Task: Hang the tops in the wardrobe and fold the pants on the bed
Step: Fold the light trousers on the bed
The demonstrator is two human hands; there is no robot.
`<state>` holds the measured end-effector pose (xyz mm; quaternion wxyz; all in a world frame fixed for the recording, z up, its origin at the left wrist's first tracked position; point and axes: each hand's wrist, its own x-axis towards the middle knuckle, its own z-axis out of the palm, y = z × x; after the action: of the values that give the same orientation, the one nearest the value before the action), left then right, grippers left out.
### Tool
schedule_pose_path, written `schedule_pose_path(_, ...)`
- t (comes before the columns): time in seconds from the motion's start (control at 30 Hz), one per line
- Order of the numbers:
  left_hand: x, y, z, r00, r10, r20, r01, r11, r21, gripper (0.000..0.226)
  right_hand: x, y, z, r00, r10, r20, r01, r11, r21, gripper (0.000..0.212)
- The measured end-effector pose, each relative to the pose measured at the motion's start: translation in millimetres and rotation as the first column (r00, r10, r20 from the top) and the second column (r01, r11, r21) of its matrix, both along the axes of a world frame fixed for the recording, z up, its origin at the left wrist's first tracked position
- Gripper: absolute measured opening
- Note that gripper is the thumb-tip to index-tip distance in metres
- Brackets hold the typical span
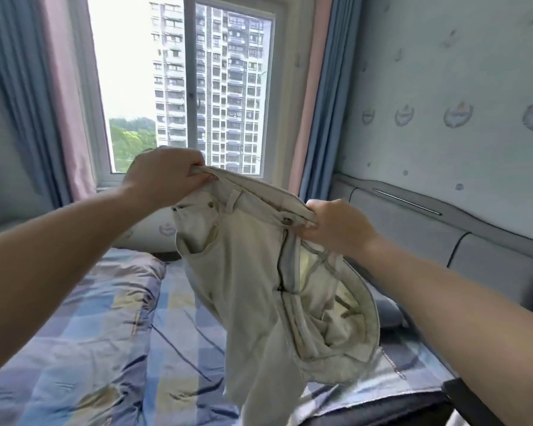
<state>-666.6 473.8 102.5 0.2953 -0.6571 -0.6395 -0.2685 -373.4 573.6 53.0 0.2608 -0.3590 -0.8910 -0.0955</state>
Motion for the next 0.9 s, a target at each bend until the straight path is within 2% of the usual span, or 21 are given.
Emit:
schedule_pose_path(0.17,-43.0,20.0,17.1,0.989,0.071,-0.132,-0.071,0.997,0.006,0.026,-55.1,31.7,-33.6,0.986,-0.076,0.146,0.1,0.981,-0.168,0.029)
schedule_pose_path(0.33,-95.3,41.4,21.4,0.962,0.203,-0.182,-0.214,0.976,-0.041,0.033,-109.2,59.3,-80.7,0.994,0.022,0.112,0.038,0.86,-0.509,0.022)
schedule_pose_path(0.4,-122.8,48.2,19.6,0.947,0.255,-0.194,-0.269,0.962,-0.049,0.033,-134.3,75.0,-96.6,0.989,0.064,0.132,0.018,0.842,-0.538,0.015)
schedule_pose_path(0.47,-149.2,56.4,16.1,0.932,0.303,-0.201,-0.32,0.945,-0.06,0.034,-158.6,93.8,-106.1,0.987,0.077,0.143,0.015,0.834,-0.551,0.018)
schedule_pose_path(0.57,-184.3,66.7,12.8,0.922,0.337,-0.19,-0.354,0.933,-0.064,0.036,-191.0,131.0,-112.9,0.971,0.058,0.233,0.08,0.836,-0.543,0.017)
schedule_pose_path(0.7,-226.1,77.8,12.2,0.898,0.432,-0.087,-0.438,0.897,-0.064,0.039,-218.6,192.7,-111.9,0.947,0.024,0.32,0.173,0.799,-0.575,0.024)
schedule_pose_path(0.77,-243.7,85.9,14.1,0.865,0.499,-0.041,-0.501,0.863,-0.063,0.038,-234.5,224.2,-106.0,0.974,0.059,0.221,0.113,0.712,-0.693,0.022)
schedule_pose_path(0.83,-258.7,94.5,15.1,0.822,0.57,-0.01,-0.569,0.82,-0.064,0.037,-253.3,252.9,-93.9,0.997,0.067,-0.024,-0.057,0.563,-0.824,0.019)
schedule_pose_path(0.9,-270.0,98.4,16.2,0.776,0.63,0.007,-0.628,0.775,-0.072,0.038,-269.1,272.4,-75.9,0.95,-0.021,-0.312,-0.275,0.414,-0.867,0.028)
